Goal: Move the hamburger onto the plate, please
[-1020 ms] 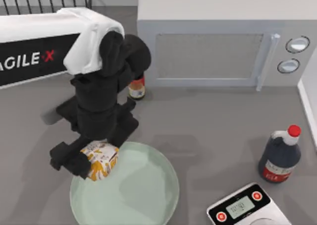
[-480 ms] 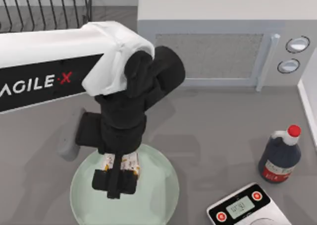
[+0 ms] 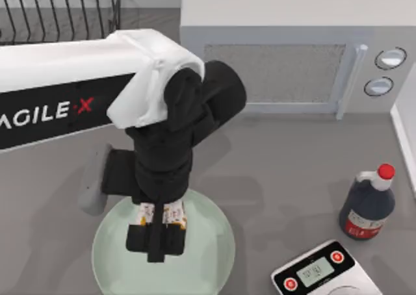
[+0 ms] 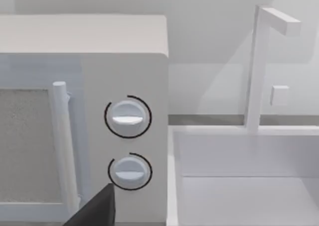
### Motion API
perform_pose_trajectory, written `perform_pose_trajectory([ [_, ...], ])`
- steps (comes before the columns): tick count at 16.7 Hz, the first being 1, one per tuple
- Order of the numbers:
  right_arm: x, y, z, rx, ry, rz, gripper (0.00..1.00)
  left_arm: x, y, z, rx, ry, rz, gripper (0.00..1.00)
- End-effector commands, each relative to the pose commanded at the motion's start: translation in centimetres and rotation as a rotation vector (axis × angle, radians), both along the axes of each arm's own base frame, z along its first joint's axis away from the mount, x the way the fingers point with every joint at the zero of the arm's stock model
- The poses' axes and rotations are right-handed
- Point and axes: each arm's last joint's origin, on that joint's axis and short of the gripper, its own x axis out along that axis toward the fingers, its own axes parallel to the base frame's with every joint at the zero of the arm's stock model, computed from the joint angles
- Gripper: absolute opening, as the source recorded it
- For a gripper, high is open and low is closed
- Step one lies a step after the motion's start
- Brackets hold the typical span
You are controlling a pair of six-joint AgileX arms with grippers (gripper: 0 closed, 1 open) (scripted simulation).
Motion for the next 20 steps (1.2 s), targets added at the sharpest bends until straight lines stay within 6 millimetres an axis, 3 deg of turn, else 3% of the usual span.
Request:
perform_pose_trajectory([
  [3,0.0,0.0,0.0,0.000,0.000,0.000,1.00,-0.1,0.0,-1.0,-0.001,-0.004,-0.005,0.00],
  [8,0.0,0.0,0.0,0.000,0.000,0.000,1.00,-0.3,0.3,-4.3,-0.002,-0.004,-0.002,0.00],
  [12,0.0,0.0,0.0,0.000,0.000,0.000,1.00,-0.3,0.3,-4.4,-0.002,-0.003,-0.002,0.00],
  [20,0.0,0.0,0.0,0.000,0.000,0.000,1.00,-0.3,0.3,-4.4,-0.002,-0.003,-0.002,0.60],
])
